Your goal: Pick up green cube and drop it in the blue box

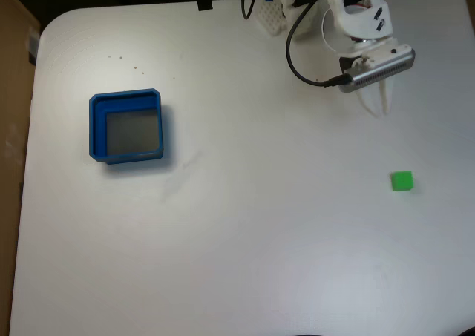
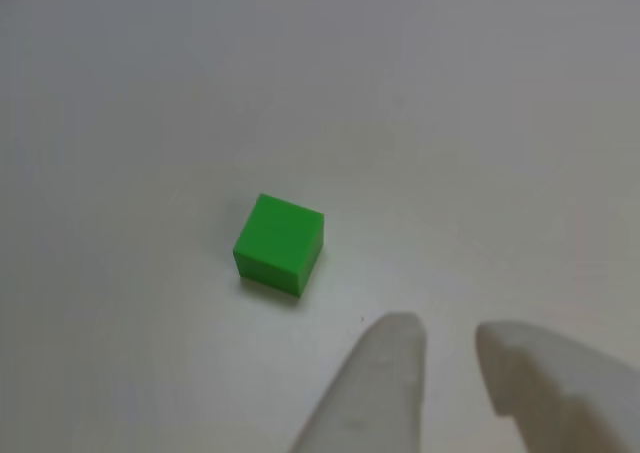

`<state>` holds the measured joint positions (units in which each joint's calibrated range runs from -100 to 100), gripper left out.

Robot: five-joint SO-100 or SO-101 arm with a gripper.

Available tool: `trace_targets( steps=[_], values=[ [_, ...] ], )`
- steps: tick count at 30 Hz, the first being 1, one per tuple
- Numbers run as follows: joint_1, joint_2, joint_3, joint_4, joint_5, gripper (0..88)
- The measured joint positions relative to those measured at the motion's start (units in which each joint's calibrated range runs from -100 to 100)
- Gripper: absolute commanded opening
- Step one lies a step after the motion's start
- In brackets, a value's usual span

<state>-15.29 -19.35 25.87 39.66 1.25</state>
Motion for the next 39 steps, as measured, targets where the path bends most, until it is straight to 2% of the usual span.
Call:
trace_targets(
  steps=[12, 26, 39],
  values=[
    [-1.14, 16.56, -13.97, 0.00, -0.63, 2.4],
    [-5.90, 20.22, -16.56, 0.00, -12.65, 2.4],
    [-6.33, 25.38, -23.10, 0.00, -16.46, 4.4]
  ],
)
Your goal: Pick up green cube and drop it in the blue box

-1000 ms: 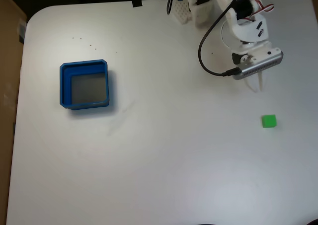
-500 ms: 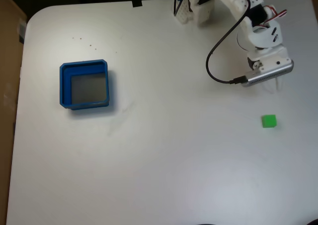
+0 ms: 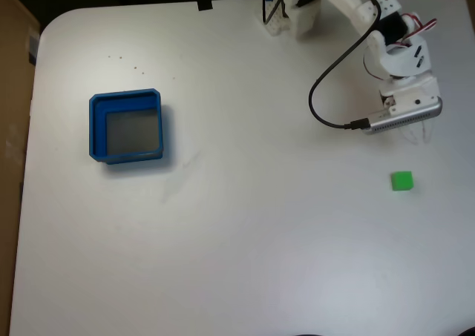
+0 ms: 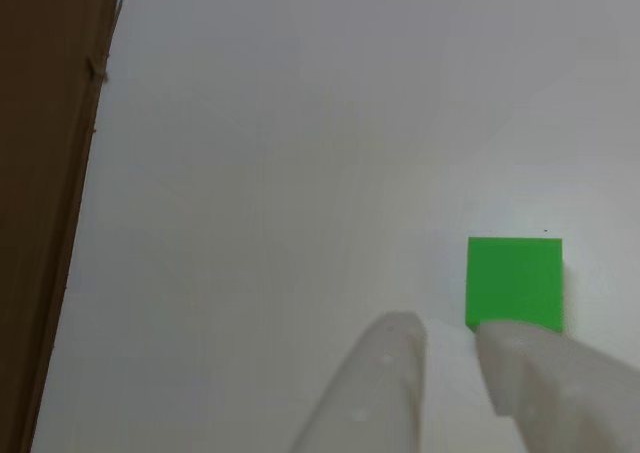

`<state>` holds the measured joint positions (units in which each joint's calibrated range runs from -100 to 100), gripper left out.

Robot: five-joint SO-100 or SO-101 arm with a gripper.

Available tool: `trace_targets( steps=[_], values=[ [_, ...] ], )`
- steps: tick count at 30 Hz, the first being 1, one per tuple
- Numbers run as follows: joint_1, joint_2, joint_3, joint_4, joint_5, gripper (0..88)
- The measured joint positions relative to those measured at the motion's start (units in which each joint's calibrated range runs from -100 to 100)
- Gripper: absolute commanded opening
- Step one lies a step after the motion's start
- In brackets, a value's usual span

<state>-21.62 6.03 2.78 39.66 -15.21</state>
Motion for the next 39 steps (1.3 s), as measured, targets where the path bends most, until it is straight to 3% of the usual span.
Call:
trace_targets(
  steps=[12, 39],
  values=[
    [0.00, 0.08, -0.09, 0.00, 0.00, 18.2],
    [0.00, 0.08, -0.18, 2.06, 0.00, 18.7]
  ],
)
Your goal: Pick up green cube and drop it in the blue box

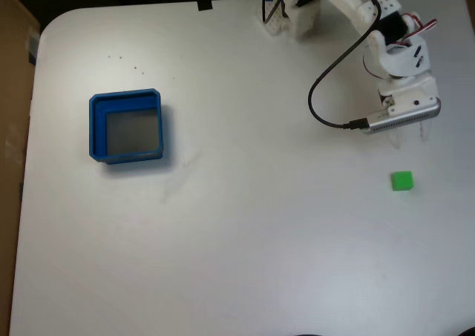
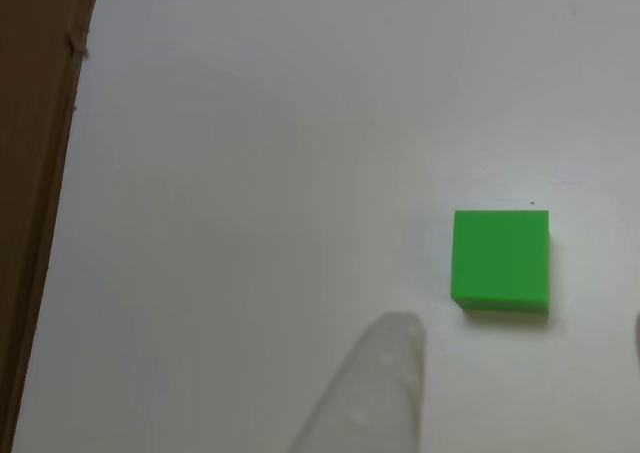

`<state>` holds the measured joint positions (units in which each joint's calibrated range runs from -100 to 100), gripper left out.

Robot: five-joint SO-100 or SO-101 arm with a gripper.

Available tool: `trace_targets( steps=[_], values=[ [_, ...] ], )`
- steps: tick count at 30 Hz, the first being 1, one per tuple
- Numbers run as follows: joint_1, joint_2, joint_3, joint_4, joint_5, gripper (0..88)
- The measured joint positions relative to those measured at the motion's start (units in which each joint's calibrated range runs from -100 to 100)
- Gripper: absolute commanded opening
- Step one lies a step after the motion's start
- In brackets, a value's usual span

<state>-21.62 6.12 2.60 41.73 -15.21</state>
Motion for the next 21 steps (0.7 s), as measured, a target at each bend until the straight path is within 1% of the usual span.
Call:
trace_targets(
  steps=[10, 17, 21],
  values=[
    [0.00, 0.17, -2.06, 0.17, 0.00, 18.7],
    [0.00, 4.99, -2.33, 0.17, 0.00, 18.7],
    [0.07, 8.74, -6.09, 0.25, 0.00, 18.7]
  ],
)
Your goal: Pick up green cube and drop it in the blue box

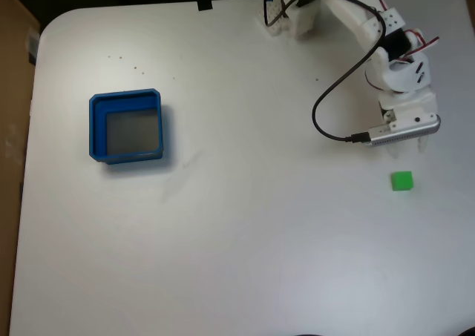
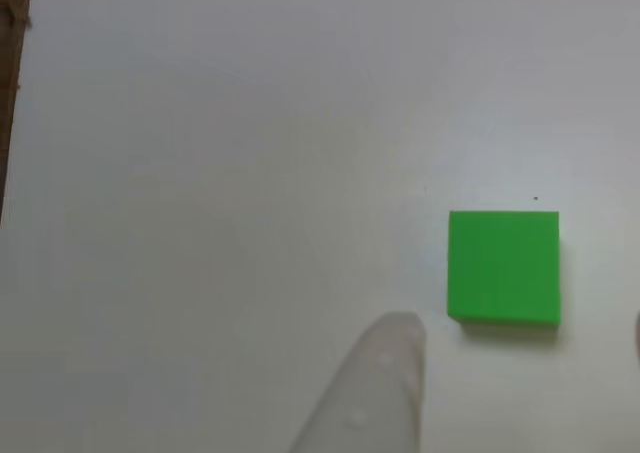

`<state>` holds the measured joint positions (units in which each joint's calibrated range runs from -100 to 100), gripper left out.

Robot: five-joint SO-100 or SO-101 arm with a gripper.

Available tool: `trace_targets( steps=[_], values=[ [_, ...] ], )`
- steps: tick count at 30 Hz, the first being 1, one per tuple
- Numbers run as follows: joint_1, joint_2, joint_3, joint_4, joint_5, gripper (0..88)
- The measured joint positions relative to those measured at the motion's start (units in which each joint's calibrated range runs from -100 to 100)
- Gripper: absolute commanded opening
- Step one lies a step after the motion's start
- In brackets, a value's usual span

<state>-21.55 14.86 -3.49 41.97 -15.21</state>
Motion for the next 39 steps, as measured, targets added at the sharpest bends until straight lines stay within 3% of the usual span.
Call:
trace_targets(
  steps=[8, 30, 39],
  values=[
    [0.00, 10.15, -8.95, 0.00, 0.00, 18.7],
    [2.42, 10.74, -9.40, 0.00, 0.00, 19.0],
    [2.49, 14.23, -9.40, 0.00, 0.00, 29.8]
  ],
)
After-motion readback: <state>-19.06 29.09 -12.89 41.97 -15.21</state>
